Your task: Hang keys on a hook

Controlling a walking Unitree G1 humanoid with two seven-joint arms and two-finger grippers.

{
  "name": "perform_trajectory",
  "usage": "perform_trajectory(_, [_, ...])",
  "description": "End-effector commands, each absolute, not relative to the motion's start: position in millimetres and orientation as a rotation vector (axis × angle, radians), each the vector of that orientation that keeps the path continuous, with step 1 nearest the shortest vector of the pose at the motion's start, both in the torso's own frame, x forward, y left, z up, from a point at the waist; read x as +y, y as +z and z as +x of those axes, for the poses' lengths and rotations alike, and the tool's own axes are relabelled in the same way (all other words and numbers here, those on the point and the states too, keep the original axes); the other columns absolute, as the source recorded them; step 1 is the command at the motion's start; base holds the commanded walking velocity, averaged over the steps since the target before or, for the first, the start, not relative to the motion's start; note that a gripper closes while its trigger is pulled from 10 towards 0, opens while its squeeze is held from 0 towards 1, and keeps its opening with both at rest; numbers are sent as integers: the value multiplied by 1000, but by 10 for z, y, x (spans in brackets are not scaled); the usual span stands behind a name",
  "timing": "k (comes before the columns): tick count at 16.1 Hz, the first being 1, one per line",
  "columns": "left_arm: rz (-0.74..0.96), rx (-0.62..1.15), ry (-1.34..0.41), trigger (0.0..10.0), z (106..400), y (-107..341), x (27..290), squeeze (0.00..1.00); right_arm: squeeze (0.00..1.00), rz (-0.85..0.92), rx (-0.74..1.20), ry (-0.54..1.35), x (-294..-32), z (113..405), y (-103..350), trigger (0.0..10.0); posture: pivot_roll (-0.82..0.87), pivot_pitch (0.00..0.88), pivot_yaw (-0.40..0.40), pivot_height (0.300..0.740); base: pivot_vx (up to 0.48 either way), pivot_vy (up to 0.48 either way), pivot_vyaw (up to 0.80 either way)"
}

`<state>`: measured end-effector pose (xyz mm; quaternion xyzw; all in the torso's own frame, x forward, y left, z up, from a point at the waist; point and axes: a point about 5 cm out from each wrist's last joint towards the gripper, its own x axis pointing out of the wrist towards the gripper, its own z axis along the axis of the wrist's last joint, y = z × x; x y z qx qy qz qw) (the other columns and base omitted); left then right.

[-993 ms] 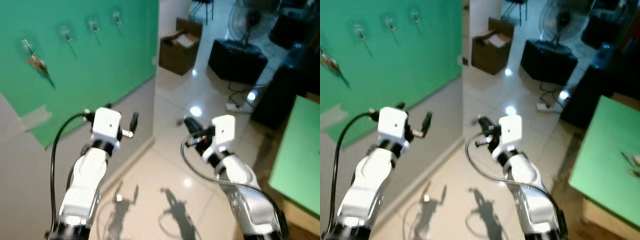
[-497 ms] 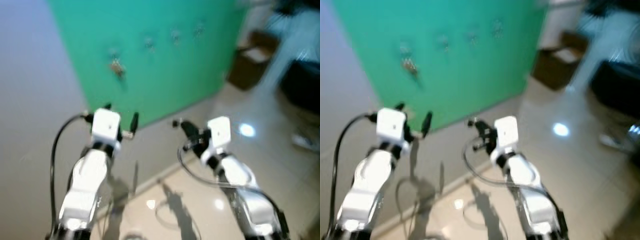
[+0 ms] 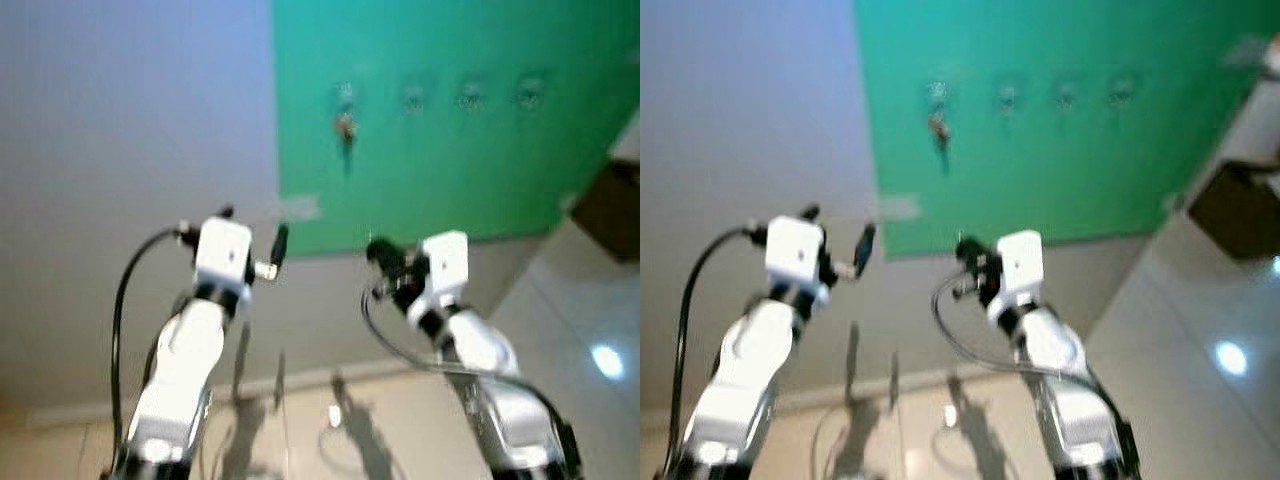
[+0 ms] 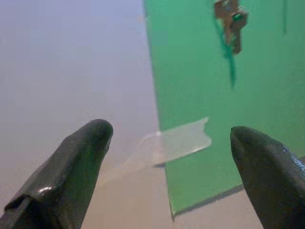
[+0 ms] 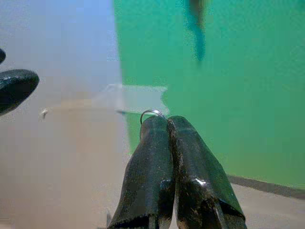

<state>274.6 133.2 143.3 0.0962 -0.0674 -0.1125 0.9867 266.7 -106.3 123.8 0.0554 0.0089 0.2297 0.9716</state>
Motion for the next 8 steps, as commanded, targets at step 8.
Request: perform_trajectory(8, [213,-98,-213,10000,2784,1400,1385,0,0,110,-14,392,-1114,2740,1280,10000,0,0,-8,718,0,-240,800])
